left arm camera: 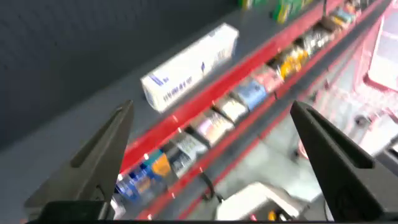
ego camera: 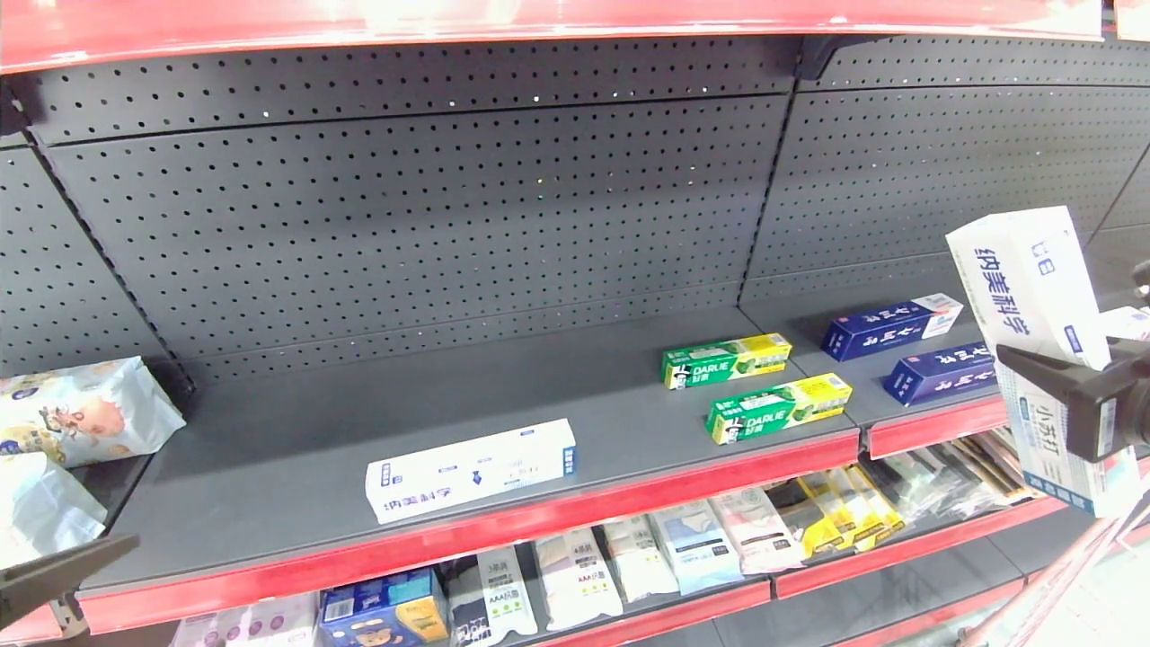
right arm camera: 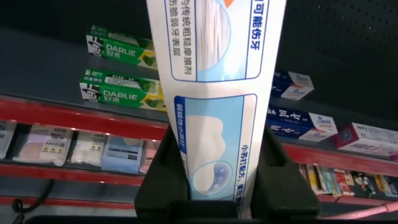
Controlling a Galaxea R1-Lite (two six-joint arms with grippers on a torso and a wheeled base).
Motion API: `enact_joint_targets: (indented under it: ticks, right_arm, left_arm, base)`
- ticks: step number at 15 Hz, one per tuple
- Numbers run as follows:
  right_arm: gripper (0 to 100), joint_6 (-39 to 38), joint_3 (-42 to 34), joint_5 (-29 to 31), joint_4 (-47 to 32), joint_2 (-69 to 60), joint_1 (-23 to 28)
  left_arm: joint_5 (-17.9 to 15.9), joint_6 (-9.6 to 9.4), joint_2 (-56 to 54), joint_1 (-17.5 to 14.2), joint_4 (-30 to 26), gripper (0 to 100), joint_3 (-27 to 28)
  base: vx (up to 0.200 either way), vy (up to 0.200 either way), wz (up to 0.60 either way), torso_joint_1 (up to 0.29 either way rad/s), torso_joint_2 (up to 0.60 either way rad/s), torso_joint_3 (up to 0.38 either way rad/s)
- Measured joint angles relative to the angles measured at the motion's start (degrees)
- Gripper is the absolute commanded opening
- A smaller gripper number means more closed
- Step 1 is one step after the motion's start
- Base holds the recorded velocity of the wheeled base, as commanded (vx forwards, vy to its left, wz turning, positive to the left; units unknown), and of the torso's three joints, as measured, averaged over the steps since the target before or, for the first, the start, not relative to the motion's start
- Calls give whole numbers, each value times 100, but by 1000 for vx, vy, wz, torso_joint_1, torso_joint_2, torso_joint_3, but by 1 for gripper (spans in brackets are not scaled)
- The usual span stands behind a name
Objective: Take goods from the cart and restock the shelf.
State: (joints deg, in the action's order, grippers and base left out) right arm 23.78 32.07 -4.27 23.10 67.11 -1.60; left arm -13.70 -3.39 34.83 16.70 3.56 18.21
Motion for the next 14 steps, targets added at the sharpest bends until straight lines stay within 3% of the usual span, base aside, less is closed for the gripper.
enact_joint_targets:
  ticks: [2,6,14]
  right_arm:
    - [0,9,119,-2,-4,91,-7]
    - [0,20,254,4,-4,210,-38]
    - [0,24,340,22,-1,367,-27]
  left_arm:
    - [38,-99,-444,38,-45,100,102]
    - [84,-117,-1024,50,-234,100,140]
    - [88,-117,-1215,52,-324,100,155]
  base:
    - [0,0,0,0,0,0]
    - [0,0,0,0,0,0]
    - [0,0,0,0,0,0]
